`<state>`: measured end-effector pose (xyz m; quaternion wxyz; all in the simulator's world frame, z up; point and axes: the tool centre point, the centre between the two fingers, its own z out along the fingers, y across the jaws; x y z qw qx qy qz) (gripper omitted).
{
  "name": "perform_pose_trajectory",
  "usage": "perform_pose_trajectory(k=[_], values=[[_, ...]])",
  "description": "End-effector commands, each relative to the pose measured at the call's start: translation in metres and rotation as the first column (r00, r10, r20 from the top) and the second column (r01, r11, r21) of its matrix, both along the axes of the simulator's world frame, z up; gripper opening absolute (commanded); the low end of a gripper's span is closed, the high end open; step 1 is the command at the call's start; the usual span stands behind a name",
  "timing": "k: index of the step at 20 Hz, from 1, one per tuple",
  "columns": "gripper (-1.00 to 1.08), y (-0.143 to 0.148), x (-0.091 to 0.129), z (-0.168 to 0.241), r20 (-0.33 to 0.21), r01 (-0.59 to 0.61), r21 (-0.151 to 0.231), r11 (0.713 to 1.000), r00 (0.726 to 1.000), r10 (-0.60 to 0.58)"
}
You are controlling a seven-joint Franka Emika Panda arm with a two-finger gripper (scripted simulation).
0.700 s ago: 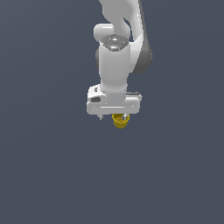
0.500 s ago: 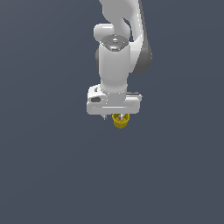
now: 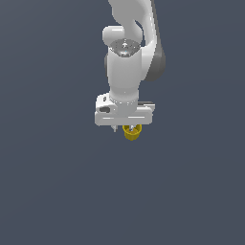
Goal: Pick up the object and move it to a goal position.
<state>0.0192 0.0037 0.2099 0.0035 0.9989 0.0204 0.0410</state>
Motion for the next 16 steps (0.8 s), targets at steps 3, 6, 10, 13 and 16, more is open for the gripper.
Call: perform_pose_trajectory(k=[3,6,10,13,16], values=[[0.28,-0.002,-0.002,-0.004,0.0,-0.019,-0.003,1.0,1.0,0.019],[0.28,-0.004,-0.004,-0.009,-0.001,-0.047,-0.008,0.999,0.999,0.047],[0.28,-0.009,-0.01,-0.019,-0.002,-0.104,-0.016,0.994,0.995,0.104],[0.28,-0.013,-0.016,-0.029,-0.002,-0.164,-0.023,0.986,0.986,0.164],[0.28,-0.017,-0.023,-0.041,-0.003,-0.238,-0.031,0.971,0.971,0.238]])
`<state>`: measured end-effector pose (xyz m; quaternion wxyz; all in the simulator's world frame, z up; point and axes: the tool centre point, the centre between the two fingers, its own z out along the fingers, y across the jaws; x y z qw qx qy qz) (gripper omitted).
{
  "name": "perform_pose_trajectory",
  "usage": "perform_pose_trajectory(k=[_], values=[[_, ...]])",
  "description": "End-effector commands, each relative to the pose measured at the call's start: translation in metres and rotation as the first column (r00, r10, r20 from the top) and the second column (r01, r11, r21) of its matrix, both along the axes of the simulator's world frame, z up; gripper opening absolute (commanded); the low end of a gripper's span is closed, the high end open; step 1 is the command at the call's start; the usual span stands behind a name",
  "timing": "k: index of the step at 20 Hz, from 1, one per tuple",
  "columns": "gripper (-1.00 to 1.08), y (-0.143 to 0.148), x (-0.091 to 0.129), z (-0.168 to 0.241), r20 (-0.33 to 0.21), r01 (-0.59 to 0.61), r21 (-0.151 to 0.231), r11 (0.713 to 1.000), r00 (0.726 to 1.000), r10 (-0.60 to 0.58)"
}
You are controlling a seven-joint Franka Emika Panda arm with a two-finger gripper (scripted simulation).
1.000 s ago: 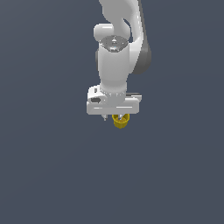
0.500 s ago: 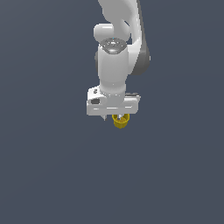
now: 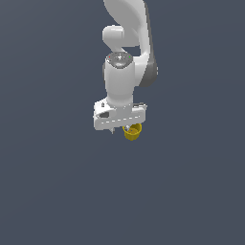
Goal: Pick up the object and move it to a goal position.
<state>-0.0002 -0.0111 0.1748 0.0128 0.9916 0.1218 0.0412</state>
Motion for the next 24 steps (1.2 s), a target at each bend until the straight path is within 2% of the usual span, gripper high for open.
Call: perform_pose_trajectory(k=[1,7,12,18,24], values=[[0.28,-0.003,-0.007,-0.01,0.001,-0.067,-0.006,0.998,0.998,0.067],[0.28,-0.008,-0.027,-0.035,0.009,-0.258,-0.017,0.966,0.966,0.258],[0.28,-0.007,-0.045,-0.052,0.023,-0.416,-0.023,0.909,0.909,0.416],[0.28,-0.001,-0.067,-0.067,0.053,-0.591,-0.032,0.806,0.804,0.592],[0.28,0.011,-0.089,-0.077,0.095,-0.743,-0.052,0.667,0.661,0.744]])
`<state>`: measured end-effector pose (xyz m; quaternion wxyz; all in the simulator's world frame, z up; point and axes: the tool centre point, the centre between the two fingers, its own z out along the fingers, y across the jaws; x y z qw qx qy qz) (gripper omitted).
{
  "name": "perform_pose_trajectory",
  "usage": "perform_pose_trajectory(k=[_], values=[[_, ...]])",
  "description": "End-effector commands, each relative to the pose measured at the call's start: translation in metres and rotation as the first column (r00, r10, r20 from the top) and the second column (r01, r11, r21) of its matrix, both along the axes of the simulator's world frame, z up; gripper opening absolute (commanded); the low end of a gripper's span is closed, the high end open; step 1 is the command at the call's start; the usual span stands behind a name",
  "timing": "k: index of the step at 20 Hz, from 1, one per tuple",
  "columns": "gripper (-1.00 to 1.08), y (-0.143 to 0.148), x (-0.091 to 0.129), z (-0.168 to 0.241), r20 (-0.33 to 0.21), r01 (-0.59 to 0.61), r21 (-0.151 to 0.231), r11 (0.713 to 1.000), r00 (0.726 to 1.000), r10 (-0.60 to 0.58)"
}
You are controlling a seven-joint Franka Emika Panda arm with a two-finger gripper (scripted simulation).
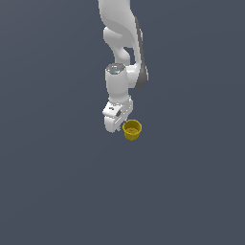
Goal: Pick up the object and move it to a goal position.
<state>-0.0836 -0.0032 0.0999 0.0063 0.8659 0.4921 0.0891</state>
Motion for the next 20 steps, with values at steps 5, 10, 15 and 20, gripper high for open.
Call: perform_pose_trajectory(k=[5,10,15,20], values=[[0.28,0.016,-0.025,-0.005,0.064,-0.225,0.01,0.974,0.972,0.224],[0.28,0.028,-0.041,-0.004,0.116,-0.363,0.008,0.932,0.926,0.36],[0.28,0.038,-0.052,-0.002,0.156,-0.455,0.001,0.891,0.88,0.449],[0.28,0.043,-0.058,0.0,0.18,-0.504,-0.005,0.864,0.849,0.496]])
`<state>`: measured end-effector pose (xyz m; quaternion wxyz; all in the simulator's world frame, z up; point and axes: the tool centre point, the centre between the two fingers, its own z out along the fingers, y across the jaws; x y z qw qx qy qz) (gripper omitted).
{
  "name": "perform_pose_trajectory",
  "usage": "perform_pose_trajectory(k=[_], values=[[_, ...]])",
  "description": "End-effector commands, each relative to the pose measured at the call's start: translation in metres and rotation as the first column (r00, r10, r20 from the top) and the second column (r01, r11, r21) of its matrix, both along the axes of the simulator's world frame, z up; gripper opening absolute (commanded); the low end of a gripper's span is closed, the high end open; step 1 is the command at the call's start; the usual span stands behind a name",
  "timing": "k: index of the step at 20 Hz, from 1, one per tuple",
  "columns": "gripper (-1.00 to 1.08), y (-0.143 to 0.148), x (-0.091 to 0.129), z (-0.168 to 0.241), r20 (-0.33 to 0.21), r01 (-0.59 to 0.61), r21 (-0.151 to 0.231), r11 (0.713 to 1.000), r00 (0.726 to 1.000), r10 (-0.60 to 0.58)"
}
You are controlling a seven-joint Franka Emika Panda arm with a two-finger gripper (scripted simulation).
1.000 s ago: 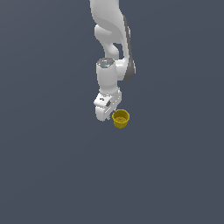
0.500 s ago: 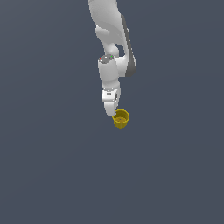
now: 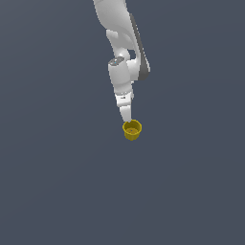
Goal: Pick up the object and move it to a goal position.
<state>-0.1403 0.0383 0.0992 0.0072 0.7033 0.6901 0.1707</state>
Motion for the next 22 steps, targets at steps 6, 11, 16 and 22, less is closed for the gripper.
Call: perform_pose_trajectory(k=[6,11,16,22], values=[[0.28,0.003,-0.003,0.001,0.011,-0.025,0.002,1.0,1.0,0.025],[0.28,0.003,-0.002,-0.002,0.011,-0.025,0.002,1.0,1.0,0.025],[0.28,0.005,-0.001,-0.008,0.012,-0.027,0.001,1.0,1.0,0.027],[0.28,0.008,0.002,-0.019,0.013,-0.03,0.001,1.0,0.999,0.03]])
